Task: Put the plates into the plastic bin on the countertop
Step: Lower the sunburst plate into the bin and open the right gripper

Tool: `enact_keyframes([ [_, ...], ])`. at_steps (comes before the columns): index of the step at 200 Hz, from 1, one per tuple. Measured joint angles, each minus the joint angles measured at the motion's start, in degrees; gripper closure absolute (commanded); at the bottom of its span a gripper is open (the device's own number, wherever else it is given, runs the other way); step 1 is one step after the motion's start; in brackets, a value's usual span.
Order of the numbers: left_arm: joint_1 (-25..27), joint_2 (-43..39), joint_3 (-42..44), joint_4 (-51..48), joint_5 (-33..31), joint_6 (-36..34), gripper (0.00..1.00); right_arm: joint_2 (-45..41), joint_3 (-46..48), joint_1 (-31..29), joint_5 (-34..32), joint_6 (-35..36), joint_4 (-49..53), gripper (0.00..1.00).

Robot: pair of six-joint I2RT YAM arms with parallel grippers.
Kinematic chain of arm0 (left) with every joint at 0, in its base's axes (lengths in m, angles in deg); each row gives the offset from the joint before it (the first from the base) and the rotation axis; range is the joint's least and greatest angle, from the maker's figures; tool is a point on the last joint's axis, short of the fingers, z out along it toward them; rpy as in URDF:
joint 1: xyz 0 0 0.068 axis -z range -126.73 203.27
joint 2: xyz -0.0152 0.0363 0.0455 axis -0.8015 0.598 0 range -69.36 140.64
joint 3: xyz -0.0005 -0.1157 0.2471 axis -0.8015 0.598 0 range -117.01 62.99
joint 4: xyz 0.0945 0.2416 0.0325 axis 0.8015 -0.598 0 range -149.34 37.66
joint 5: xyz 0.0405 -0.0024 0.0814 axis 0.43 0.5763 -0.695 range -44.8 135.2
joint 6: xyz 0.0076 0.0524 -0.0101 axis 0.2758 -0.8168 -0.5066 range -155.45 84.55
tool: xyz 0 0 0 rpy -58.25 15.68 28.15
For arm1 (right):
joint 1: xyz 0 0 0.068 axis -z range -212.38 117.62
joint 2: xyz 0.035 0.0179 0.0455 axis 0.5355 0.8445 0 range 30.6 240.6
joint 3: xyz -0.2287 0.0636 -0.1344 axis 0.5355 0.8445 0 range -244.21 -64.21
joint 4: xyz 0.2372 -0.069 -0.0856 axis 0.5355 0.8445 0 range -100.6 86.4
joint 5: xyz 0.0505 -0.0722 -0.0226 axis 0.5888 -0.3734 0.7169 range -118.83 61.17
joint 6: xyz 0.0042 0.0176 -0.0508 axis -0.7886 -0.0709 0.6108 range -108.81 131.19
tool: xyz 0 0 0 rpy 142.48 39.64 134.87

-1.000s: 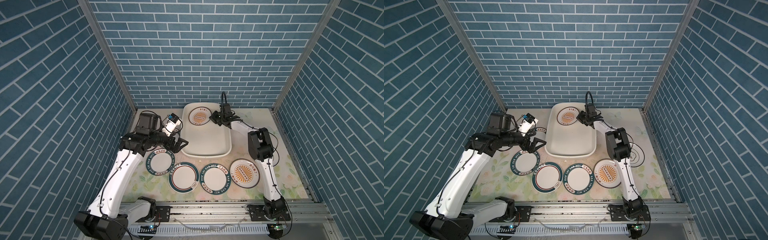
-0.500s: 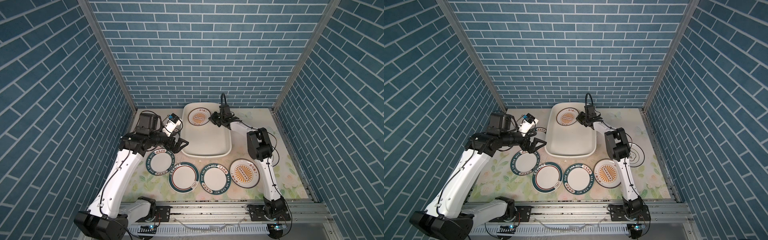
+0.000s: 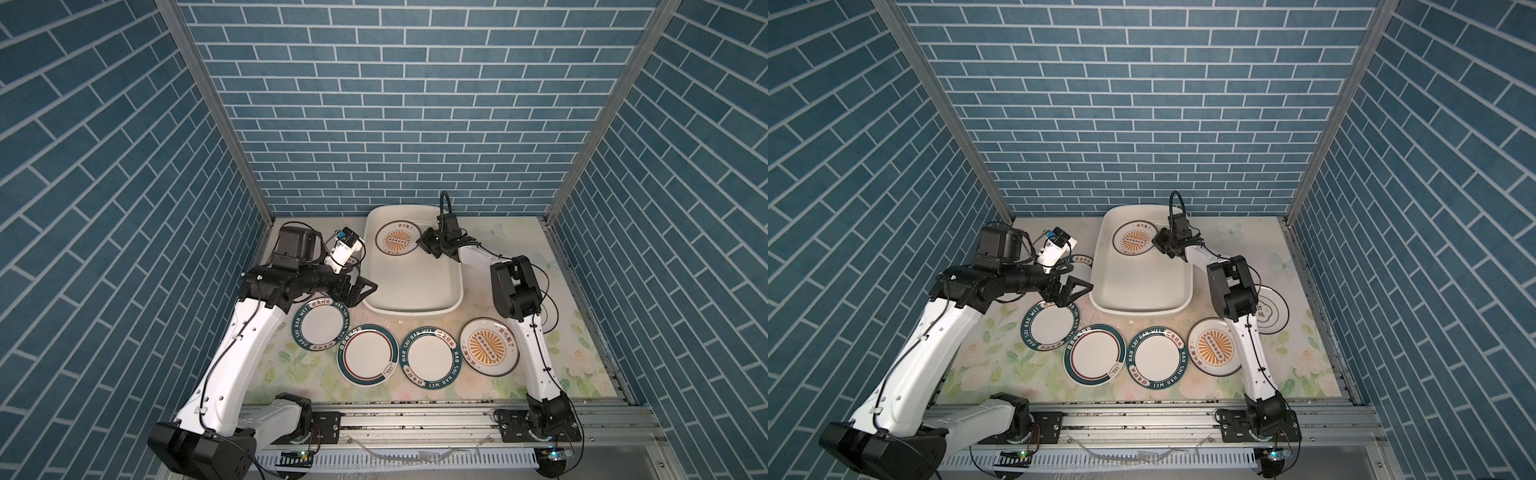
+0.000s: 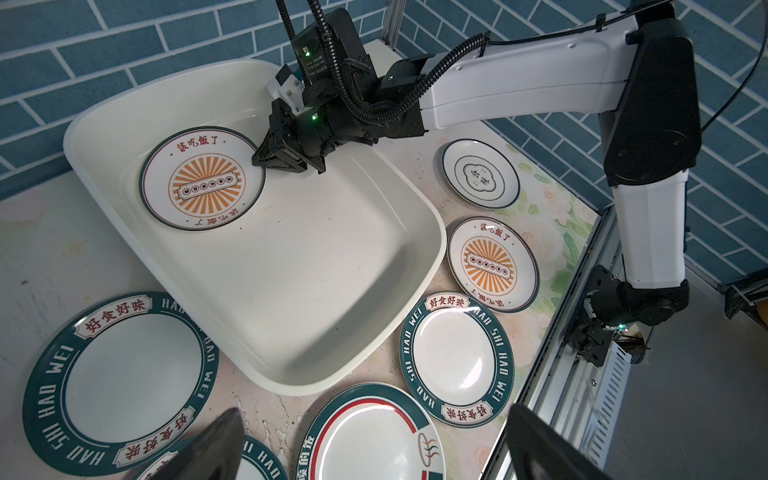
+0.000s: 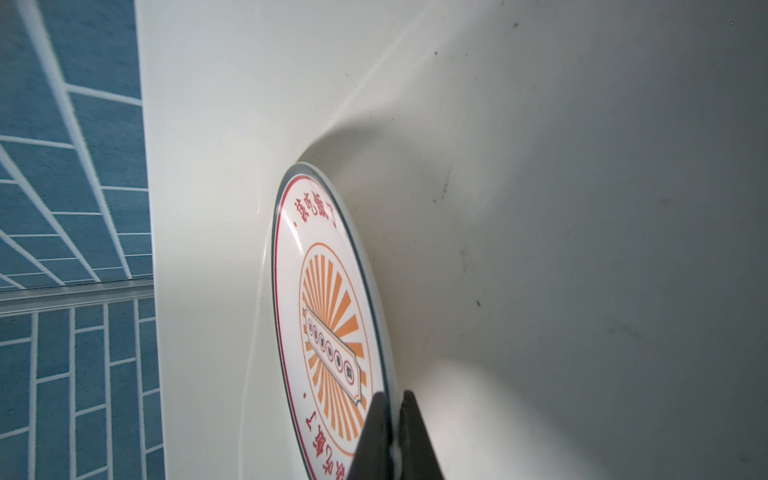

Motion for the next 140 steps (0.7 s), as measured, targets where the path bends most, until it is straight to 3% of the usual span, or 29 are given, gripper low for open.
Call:
enact_keyframes([
  [46, 0.00, 0.00, 0.00, -0.07, 0.33, -0.02, 0.00, 0.02, 0.72, 0.00, 0.02, -0.94, -0.59, 0.87],
  [140, 0.00, 0.00, 0.00, -0.37, 1.03, -0.04, 0.01, 0.09, 0.94, 0.00, -0.28, -1.88, -0.83, 0.63],
])
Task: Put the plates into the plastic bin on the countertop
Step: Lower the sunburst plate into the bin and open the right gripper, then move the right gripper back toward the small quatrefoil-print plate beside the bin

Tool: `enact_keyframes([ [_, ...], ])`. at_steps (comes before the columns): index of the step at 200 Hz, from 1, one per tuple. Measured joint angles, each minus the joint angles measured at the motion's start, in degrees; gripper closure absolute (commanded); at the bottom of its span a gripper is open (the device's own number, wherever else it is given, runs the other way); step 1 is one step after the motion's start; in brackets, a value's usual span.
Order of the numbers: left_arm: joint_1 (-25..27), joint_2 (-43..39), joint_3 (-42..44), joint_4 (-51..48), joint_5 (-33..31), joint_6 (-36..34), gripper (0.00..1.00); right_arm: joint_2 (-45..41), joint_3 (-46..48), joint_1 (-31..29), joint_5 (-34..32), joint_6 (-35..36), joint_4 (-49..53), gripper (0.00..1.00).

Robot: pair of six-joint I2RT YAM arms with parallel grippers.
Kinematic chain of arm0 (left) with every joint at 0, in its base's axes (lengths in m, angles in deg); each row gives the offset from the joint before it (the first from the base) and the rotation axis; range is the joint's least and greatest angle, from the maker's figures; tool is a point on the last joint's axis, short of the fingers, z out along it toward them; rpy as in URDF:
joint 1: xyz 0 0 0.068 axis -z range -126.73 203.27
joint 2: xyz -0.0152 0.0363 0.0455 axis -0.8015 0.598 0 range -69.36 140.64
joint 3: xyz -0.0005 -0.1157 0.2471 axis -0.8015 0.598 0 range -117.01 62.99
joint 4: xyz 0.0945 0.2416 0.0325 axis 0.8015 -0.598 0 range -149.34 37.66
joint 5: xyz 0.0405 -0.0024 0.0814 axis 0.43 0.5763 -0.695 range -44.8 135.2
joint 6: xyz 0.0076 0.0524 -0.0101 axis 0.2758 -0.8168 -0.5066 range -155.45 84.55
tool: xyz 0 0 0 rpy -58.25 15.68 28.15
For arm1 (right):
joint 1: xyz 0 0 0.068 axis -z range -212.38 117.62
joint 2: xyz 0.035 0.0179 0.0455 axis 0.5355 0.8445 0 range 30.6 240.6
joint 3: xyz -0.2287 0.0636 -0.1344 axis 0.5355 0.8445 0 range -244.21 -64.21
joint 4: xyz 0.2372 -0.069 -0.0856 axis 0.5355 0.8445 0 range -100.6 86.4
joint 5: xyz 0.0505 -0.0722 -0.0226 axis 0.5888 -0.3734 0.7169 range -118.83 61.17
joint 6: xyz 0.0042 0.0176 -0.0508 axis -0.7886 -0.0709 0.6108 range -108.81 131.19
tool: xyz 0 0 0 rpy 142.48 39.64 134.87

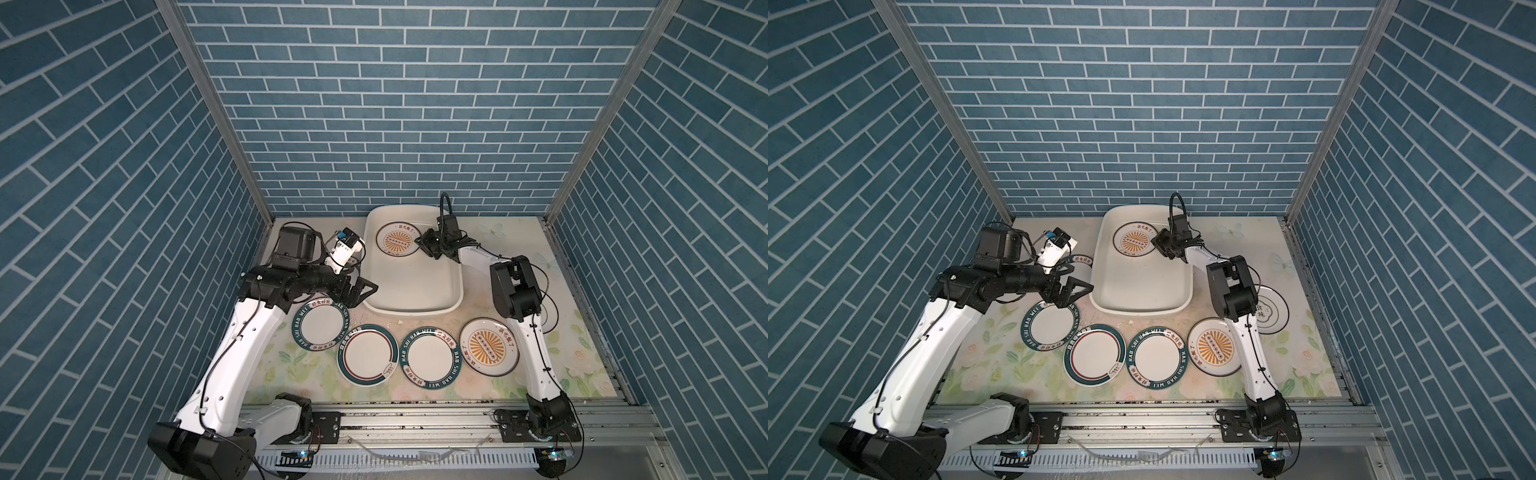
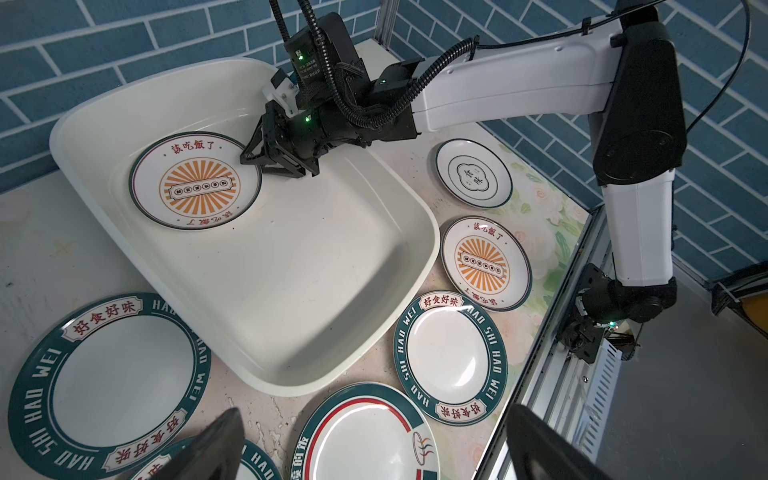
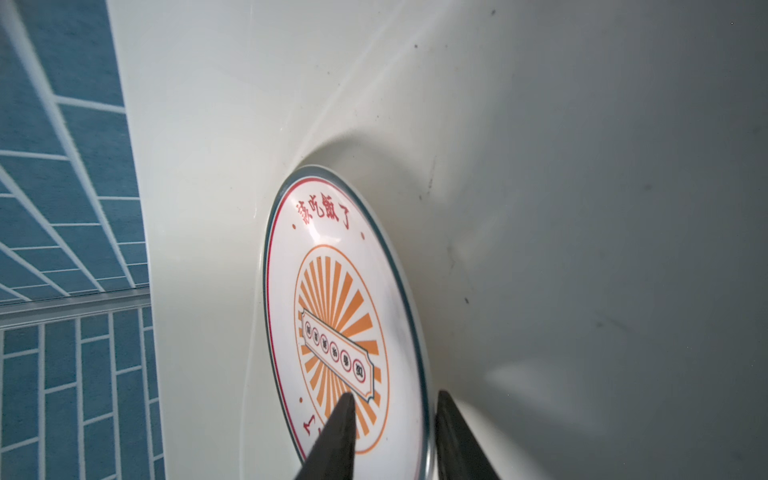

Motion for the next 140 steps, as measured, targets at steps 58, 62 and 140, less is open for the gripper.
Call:
enact_keyframes([
  [58, 0.00, 0.04, 0.00, 0.00, -0.13, 0.00, 0.01, -0.04, 0.00, 0.02, -0.46, 1.11, 1.86, 0.60],
  [62, 0.00, 0.07, 0.00, 0.00, -0.17, 0.00, 0.00, -0.04, 0.00, 0.02, -0.46, 1.16, 1.90, 0.60],
  [140, 0.00, 0.50, 0.00, 0.00, -0.28, 0.00, 0.00, -1.75, -1.16, 0.28, -1.16, 3.30, 8.22, 0.59],
])
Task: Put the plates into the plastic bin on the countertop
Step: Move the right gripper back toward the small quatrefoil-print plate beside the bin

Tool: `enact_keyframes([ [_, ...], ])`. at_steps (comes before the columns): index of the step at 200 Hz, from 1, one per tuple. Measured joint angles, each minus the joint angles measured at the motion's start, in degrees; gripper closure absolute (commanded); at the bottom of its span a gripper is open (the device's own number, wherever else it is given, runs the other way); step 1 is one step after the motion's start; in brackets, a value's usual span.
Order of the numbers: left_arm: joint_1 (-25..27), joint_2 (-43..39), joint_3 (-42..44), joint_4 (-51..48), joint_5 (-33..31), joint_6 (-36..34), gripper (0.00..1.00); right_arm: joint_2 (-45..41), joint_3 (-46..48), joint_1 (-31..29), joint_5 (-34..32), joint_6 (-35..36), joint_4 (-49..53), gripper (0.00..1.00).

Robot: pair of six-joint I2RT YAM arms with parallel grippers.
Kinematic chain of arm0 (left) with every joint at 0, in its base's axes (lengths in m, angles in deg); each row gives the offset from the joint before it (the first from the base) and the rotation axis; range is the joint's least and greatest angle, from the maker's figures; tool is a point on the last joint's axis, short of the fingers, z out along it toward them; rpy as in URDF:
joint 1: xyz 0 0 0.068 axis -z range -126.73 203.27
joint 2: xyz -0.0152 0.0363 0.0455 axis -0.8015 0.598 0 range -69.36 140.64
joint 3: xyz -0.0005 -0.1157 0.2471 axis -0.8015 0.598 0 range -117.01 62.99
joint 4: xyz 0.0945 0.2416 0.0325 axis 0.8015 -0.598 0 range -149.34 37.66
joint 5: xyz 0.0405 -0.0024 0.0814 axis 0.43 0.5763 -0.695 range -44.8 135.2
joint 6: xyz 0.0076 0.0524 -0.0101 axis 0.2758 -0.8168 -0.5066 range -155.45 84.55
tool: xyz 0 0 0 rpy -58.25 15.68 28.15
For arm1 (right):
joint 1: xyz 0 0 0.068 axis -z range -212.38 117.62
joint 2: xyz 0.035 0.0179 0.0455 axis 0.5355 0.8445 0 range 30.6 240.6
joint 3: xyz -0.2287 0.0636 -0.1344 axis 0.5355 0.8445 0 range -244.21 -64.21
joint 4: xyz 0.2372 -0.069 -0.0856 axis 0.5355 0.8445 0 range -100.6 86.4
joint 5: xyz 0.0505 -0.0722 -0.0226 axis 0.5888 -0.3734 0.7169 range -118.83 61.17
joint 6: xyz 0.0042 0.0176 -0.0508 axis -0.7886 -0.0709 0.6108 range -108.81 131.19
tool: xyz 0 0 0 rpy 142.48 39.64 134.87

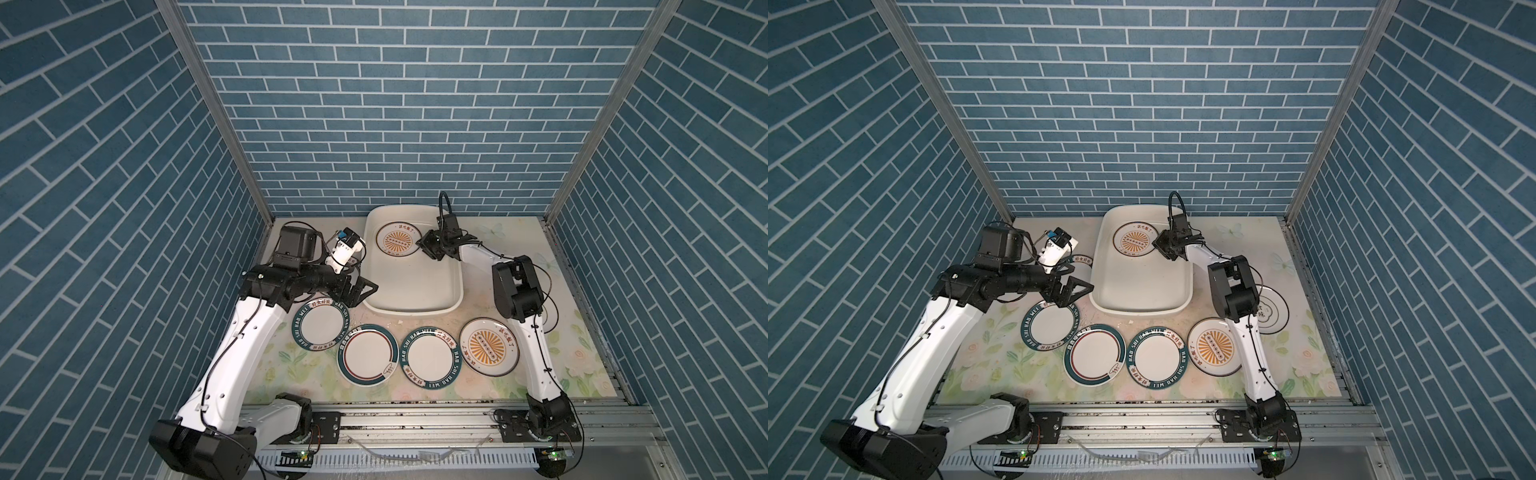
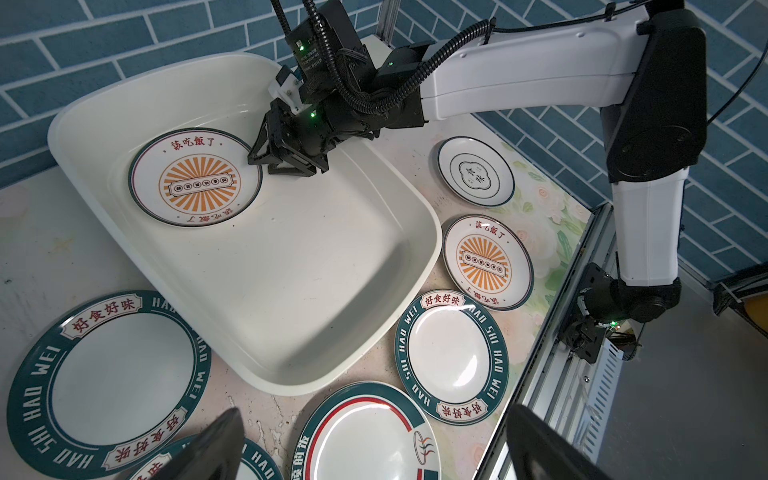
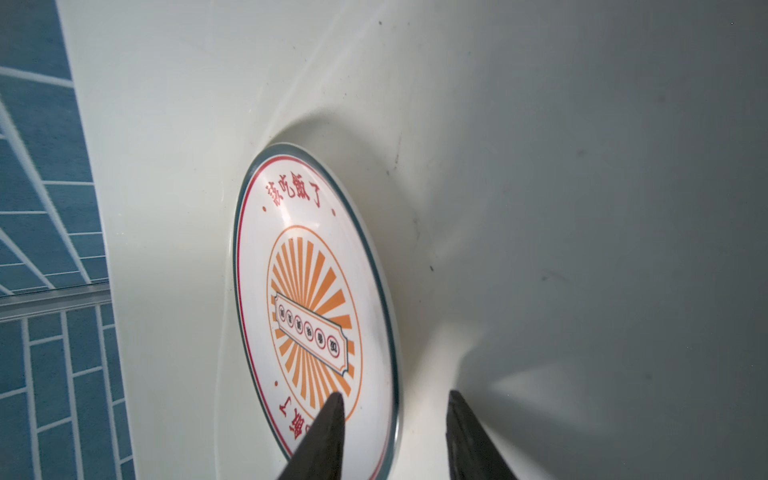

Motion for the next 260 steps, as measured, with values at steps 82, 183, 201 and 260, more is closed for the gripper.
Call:
enact_keyframes([
  [82, 0.00, 0.70, -0.24, -1.73, -1.22, -1.86, 0.00, -11.67, 2.78, -0.02, -0.20, 4.24, 4.02, 0.58],
  [183, 0.04, 2.95, -2.45, -3.26, -3.13, -6.12, 0.01, -59.01, 44.87, 10.16, -8.90, 12.85, 10.78, 0.56],
  [201, 0.04, 3.26, -2.45, -3.74, -3.43, -6.58, 0.00, -65.26, 52.48, 15.10, -10.62, 12.63, 13.09, 0.55],
  [260, 0.04, 3.98, -2.43, -3.41, -1.18, -6.82, 0.00, -83.65, 68.63, 26.58, -15.13, 9.73, 20.22, 0.53],
])
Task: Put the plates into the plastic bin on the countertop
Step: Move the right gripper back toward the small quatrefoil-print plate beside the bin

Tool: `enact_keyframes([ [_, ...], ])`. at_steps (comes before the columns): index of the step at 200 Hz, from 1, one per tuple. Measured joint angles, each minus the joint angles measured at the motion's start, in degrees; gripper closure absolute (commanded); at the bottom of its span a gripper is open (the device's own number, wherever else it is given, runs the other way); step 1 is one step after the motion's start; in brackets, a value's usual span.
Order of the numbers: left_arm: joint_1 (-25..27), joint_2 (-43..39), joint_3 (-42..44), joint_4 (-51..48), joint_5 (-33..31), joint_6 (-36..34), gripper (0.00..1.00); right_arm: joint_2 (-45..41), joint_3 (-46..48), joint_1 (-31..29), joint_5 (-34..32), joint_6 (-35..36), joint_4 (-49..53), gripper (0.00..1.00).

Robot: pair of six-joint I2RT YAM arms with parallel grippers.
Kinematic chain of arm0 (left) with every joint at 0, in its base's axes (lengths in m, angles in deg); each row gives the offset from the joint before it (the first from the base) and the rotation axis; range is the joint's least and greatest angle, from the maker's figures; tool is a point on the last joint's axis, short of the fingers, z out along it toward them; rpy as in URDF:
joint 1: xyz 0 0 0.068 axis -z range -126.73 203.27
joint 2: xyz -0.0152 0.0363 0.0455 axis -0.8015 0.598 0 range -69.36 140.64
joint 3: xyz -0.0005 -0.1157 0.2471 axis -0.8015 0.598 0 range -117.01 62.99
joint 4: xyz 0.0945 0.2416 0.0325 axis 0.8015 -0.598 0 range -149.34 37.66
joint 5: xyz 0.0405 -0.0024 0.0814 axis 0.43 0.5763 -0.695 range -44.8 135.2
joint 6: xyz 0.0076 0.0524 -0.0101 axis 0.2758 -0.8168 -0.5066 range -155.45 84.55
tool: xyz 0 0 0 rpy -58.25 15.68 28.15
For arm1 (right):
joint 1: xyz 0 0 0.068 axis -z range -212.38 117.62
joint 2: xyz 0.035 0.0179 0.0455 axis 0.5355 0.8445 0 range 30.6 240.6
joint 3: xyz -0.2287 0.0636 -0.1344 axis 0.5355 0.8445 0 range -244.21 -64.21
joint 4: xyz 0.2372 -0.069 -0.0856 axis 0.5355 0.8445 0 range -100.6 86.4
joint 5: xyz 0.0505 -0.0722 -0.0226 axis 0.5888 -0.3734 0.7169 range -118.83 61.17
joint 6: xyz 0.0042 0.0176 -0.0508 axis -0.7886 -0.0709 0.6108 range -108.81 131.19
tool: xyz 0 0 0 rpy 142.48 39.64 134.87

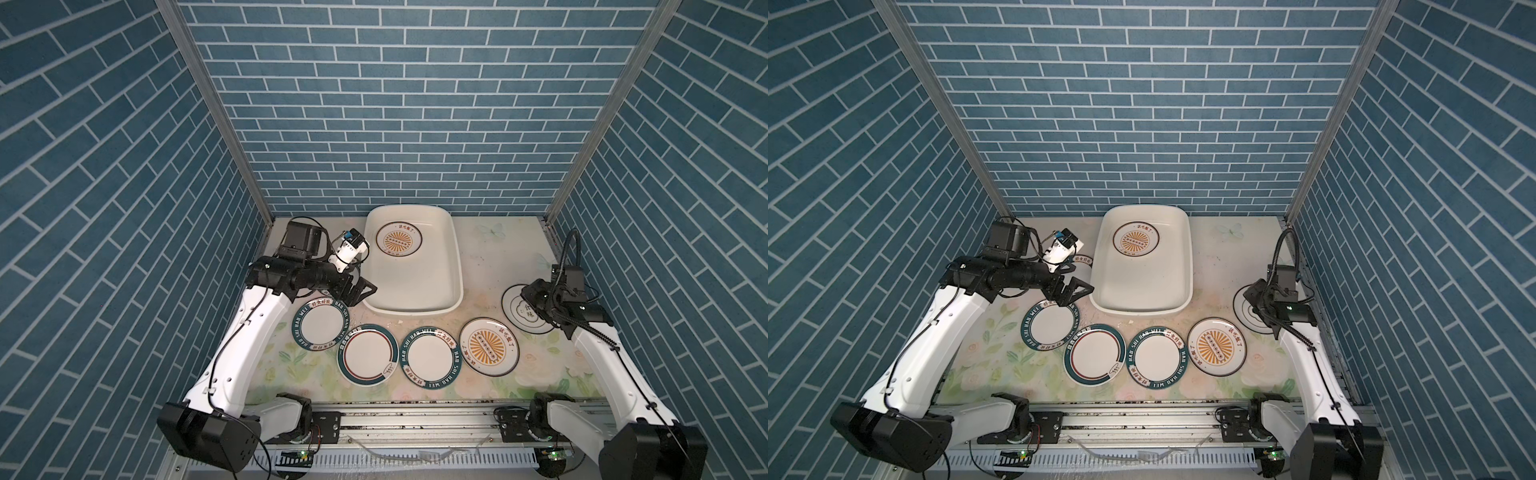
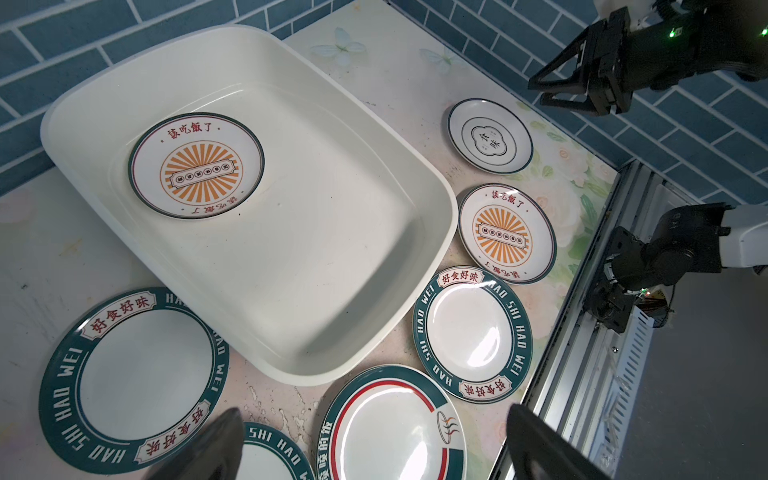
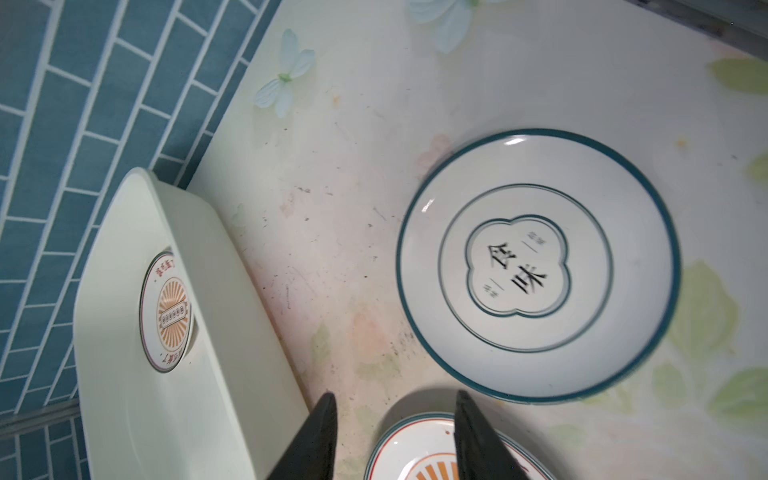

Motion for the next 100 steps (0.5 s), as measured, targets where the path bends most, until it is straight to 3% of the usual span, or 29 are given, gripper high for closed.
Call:
enact_keyframes([
  [38, 0.09, 1.20, -0.09, -0.04, 1.86, -0.28, 0.00, -3.76, 5.84, 7.04, 1.25, -3.13, 3.69, 0.52],
  [100, 0.15, 2.36, -0.72, -0.11, 3.91, -0.83, 0.00, -7.28, 10.38, 12.13, 5.20, -5.57, 6.60, 0.52],
])
